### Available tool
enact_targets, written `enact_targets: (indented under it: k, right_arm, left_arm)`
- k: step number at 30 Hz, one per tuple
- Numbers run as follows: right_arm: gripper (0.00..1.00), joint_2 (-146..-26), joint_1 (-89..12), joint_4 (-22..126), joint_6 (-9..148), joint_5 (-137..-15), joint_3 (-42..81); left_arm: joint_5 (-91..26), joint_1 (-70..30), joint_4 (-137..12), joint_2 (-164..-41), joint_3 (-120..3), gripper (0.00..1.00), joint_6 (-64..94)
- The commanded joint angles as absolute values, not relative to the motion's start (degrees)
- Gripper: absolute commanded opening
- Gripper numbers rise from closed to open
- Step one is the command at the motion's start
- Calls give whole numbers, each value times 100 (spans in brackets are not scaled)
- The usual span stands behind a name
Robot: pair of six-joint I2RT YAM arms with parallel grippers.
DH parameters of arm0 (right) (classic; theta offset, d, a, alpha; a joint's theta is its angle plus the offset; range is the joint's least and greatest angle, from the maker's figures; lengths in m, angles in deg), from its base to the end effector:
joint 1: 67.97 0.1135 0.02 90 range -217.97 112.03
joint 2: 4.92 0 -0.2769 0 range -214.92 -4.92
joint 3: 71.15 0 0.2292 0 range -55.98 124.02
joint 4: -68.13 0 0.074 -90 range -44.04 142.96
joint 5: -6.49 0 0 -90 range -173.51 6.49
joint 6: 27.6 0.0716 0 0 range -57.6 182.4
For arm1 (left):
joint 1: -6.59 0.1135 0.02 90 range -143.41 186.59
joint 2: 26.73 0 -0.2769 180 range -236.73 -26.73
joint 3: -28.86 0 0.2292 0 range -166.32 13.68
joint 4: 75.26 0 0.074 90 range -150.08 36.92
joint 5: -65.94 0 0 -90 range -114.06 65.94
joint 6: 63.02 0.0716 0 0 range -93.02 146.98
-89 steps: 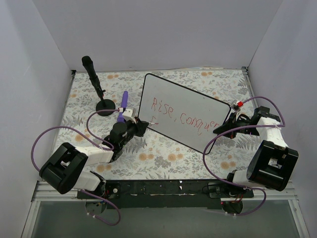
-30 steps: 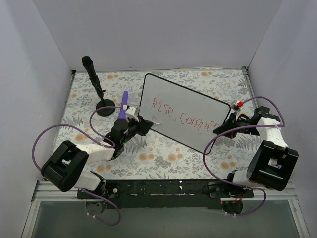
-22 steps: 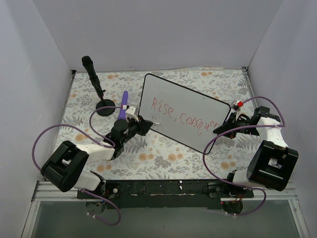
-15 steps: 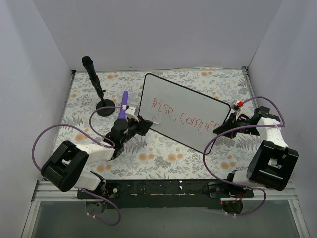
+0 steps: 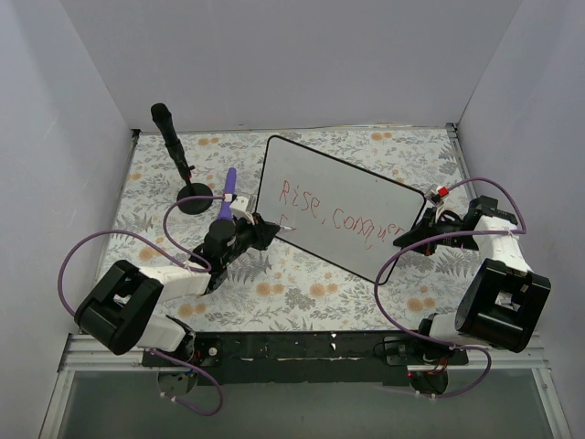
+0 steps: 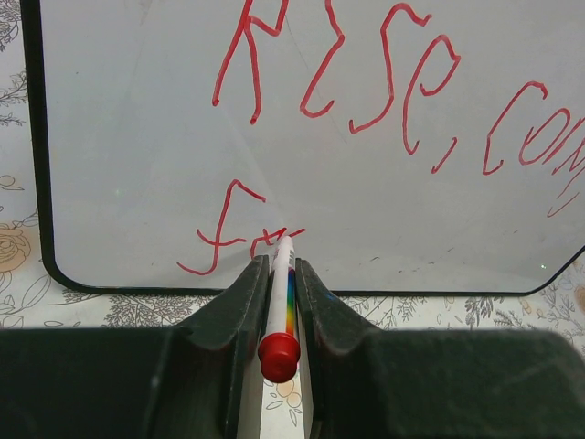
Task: Write a sentence on the whiteboard
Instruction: Write with the whiteboard marker without the cap on the whiteboard.
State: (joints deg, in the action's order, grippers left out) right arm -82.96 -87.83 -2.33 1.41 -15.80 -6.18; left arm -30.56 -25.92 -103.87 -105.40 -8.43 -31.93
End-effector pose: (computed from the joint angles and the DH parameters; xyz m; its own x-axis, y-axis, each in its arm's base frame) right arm 0.2081 -0.0047 0.2320 -0.4801 -0.1793 -0.8587 -0.8024 0.4854 0.3473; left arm 0.2310 -0.1569 0.2014 -0.6333 -0.6054 -0.4822 0.1642 0.5038 -0.8481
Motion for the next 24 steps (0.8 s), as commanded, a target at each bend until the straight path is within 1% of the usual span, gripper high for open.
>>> enact_targets:
  k: [1, 24]
  right_arm:
    - [1, -8217, -8731, -101, -115, -1847, -641]
    - [1, -8208, -8731, -101, -123, -1855, -632]
  left_arm:
    - [-3003, -2540, -10332, -10635, -838, 0, -3094]
    - [-3294, -2540, -10517, -10803, -1101, 0, -3226]
